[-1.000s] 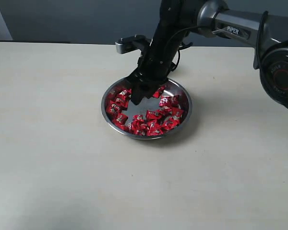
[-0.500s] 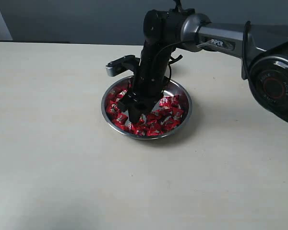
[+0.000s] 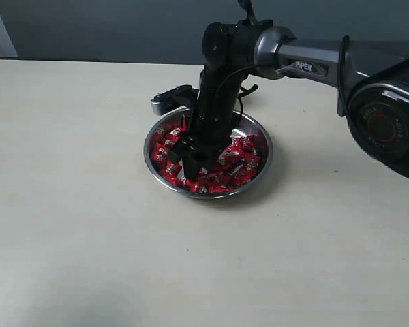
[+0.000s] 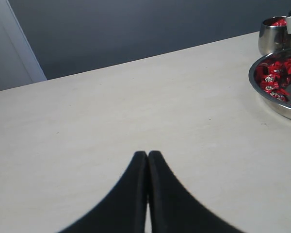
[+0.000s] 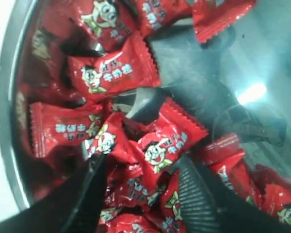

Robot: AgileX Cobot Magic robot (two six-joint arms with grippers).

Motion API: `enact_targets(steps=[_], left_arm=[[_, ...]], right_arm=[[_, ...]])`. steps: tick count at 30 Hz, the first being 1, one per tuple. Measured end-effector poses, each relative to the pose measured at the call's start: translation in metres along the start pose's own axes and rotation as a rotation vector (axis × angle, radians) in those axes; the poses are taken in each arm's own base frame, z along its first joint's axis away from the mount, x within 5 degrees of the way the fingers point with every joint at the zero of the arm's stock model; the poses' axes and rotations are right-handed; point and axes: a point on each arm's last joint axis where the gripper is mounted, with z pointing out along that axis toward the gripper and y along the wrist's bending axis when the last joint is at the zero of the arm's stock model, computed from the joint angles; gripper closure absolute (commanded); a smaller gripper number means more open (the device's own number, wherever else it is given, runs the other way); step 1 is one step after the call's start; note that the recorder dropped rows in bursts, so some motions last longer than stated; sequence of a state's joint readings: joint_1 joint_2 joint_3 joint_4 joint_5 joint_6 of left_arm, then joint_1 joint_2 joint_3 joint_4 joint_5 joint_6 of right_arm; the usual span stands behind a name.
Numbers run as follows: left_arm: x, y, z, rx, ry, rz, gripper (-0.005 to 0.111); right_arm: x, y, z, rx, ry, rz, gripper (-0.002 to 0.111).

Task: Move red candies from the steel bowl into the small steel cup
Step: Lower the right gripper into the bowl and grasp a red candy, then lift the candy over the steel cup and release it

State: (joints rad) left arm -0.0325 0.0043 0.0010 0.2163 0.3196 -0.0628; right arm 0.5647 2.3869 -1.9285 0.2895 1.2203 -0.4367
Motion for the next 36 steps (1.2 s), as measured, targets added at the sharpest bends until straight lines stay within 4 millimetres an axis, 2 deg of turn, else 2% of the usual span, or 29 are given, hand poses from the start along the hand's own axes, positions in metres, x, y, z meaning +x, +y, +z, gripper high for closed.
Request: enact_targets(steps=[5,6,15,21,27,31,36], left_arm=[[0.000,0.000,0.000,0.000,0.000,0.000,0.106],[0.000,0.000,0.000,0.000,0.000,0.000,0.106],[0.000,0.000,0.000,0.000,0.000,0.000,0.106],[0.000,0.000,0.000,0.000,0.000,0.000,0.106],[0.000,0.000,0.000,0.000,0.000,0.000,0.106],[0.000,0.000,0.000,0.000,0.000,0.000,0.106],[0.000,0.000,0.000,0.000,0.000,0.000,0.106]], right_arm=[[0.000,-0.001,0.003,-0.002,0.006,0.002,0.106],[0.000,-0.001,0.004,-0.003,0.008,0.002,0.108],[-0.005,-0.001,-0.004,0.008,-0.022,-0.007,0.109],[-0.016,-0.005,-0.036,0.134,-0.086,-0.015,0.109],[-0.032,-0.023,-0.073,0.393,-0.250,0.051,0.109],[-0.033,-0.045,-0.096,0.423,-0.369,0.154,0.109],[-0.024,-0.071,-0.106,0.403,-0.420,0.244,0.109]])
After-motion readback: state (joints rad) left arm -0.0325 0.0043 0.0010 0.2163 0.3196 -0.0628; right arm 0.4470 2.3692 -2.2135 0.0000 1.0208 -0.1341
